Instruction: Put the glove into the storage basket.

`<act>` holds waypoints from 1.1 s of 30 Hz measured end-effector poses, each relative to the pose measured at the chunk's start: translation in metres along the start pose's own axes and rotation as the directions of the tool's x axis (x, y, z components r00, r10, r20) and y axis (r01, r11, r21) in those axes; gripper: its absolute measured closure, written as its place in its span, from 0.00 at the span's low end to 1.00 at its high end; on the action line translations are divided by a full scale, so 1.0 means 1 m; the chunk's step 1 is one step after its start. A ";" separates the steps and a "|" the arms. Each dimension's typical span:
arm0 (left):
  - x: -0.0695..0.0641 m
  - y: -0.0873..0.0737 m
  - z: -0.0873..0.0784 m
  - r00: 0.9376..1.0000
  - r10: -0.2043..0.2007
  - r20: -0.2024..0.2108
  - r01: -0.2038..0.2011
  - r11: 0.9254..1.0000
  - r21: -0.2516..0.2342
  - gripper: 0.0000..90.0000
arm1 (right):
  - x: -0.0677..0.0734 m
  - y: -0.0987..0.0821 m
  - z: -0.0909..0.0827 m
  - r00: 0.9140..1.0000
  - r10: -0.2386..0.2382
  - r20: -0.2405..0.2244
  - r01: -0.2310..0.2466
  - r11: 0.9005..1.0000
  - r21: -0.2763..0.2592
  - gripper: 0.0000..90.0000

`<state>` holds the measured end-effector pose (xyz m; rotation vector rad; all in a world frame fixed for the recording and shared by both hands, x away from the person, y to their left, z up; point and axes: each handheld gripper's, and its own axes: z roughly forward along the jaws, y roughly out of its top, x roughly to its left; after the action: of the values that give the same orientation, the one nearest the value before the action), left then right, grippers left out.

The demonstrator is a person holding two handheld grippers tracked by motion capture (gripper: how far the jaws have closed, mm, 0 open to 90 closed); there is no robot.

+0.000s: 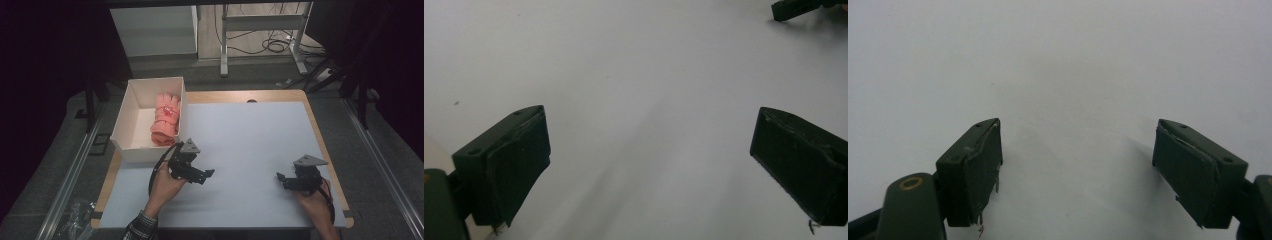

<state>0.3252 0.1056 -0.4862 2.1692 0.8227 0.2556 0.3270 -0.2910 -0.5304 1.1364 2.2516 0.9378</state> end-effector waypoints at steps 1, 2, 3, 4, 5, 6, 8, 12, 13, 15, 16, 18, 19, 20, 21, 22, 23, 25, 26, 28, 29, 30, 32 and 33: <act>0.000 -0.001 0.003 1.000 0.000 0.010 0.000 1.000 -0.001 0.03 | 0.000 0.000 0.000 1.000 -0.001 0.000 0.001 1.000 0.001 0.22; -0.001 -0.002 0.006 1.000 -0.001 0.018 0.001 1.000 -0.006 0.03 | 0.000 0.000 0.000 1.000 0.000 0.000 0.000 1.000 0.000 0.22; -0.001 -0.003 0.008 1.000 0.000 0.025 0.001 1.000 -0.006 0.03 | 0.000 0.000 0.000 1.000 0.000 0.000 0.000 1.000 0.000 0.22; -0.001 -0.005 0.012 0.999 -0.002 0.033 0.002 1.000 -0.003 0.02 | 0.000 0.000 0.000 1.000 0.000 0.000 0.000 1.000 0.000 0.22; -0.002 -0.006 0.015 0.999 -0.002 0.036 0.001 1.000 0.004 0.02 | 0.000 0.000 0.000 1.000 0.000 0.000 0.000 1.000 0.000 0.22; -0.002 -0.007 0.018 0.999 -0.001 0.035 0.001 1.000 0.009 0.02 | 0.000 0.000 0.000 1.000 -0.001 0.000 0.001 1.000 0.001 0.22; -0.003 -0.010 0.023 0.999 -0.005 0.034 0.005 1.000 0.018 0.01 | 0.000 0.000 0.000 1.000 -0.001 0.000 0.001 1.000 0.001 0.22; -0.004 -0.016 0.032 1.000 -0.007 0.030 0.005 0.999 0.040 0.01 | 0.000 0.000 0.000 1.000 -0.002 0.000 0.002 1.000 0.001 0.22; -0.004 -0.017 0.033 1.000 -0.002 0.029 0.001 0.999 0.047 0.00 | 0.000 0.000 0.000 1.000 -0.001 0.000 0.001 1.000 0.001 0.22; -0.004 -0.020 0.037 1.000 0.000 0.025 -0.001 0.999 0.052 0.00 | 0.000 0.000 0.000 1.000 -0.003 0.000 0.003 1.000 0.001 0.22; -0.005 -0.021 0.039 1.000 -0.001 0.024 0.000 0.999 0.052 0.00 | 0.000 0.000 0.000 1.000 -0.004 0.000 0.004 1.000 0.002 0.22; -0.006 -0.023 0.042 1.000 0.003 0.017 -0.004 0.998 0.063 0.00 | 0.000 0.000 0.000 1.000 -0.003 0.000 0.003 1.000 0.001 0.22; -0.007 -0.025 0.045 1.000 0.015 0.005 -0.015 0.997 0.071 0.00 | 0.000 0.000 0.000 1.000 -0.003 0.000 0.003 1.000 0.001 0.22; -0.008 -0.026 0.047 1.000 0.020 -0.001 -0.020 0.997 0.079 0.00 | 0.000 0.000 0.000 1.000 -0.003 0.000 0.003 1.000 0.001 0.22; -0.009 -0.027 0.048 1.000 0.026 -0.006 -0.025 0.996 0.083 0.00 | 0.000 0.000 0.000 1.000 -0.003 0.000 0.003 1.000 0.001 0.22; -0.010 -0.027 0.049 1.000 0.028 -0.008 -0.027 0.995 0.092 0.00 | 0.000 0.000 0.000 1.000 -0.003 0.000 0.003 1.000 0.001 0.22; -0.011 -0.028 0.052 0.999 0.032 -0.014 -0.031 0.995 0.096 0.00 | 0.000 0.000 0.000 1.000 -0.003 0.000 0.003 1.000 0.001 0.22; -0.011 -0.030 0.055 0.998 0.053 -0.023 -0.050 0.994 0.102 0.00 | 0.000 0.000 0.000 1.000 -0.003 0.000 0.003 1.000 0.001 0.22; -0.012 -0.030 0.055 0.999 0.044 -0.023 -0.042 0.995 0.091 0.00 | 0.000 0.000 0.000 1.000 -0.003 0.000 0.003 1.000 0.001 0.22; -0.011 -0.031 0.056 0.999 0.048 -0.023 -0.046 0.996 0.082 0.00 | 0.000 0.000 0.000 1.000 -0.003 0.000 0.003 1.000 0.001 0.22; -0.011 -0.032 0.055 0.998 0.055 -0.022 -0.053 0.996 0.078 0.00 | 0.000 0.000 0.000 1.000 -0.003 0.000 0.003 1.000 0.001 0.22; -0.011 -0.033 0.055 0.998 0.052 -0.021 -0.051 0.996 0.073 0.00 | 0.000 0.000 0.000 1.000 -0.003 0.000 0.003 1.000 0.001 0.22; -0.011 -0.033 0.056 0.998 0.053 -0.021 -0.052 0.996 0.074 0.00 | 0.000 0.000 0.000 1.000 -0.004 0.000 0.004 1.000 0.001 0.22; -0.011 -0.033 0.056 0.998 0.054 -0.021 -0.052 0.996 0.075 0.00 | 0.000 0.000 0.000 1.000 -0.004 0.000 0.004 1.000 0.001 0.22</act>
<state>0.3248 0.0806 -0.5467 2.2635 0.8000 0.2814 0.3267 -0.2911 -0.5304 1.1326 2.2539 0.9350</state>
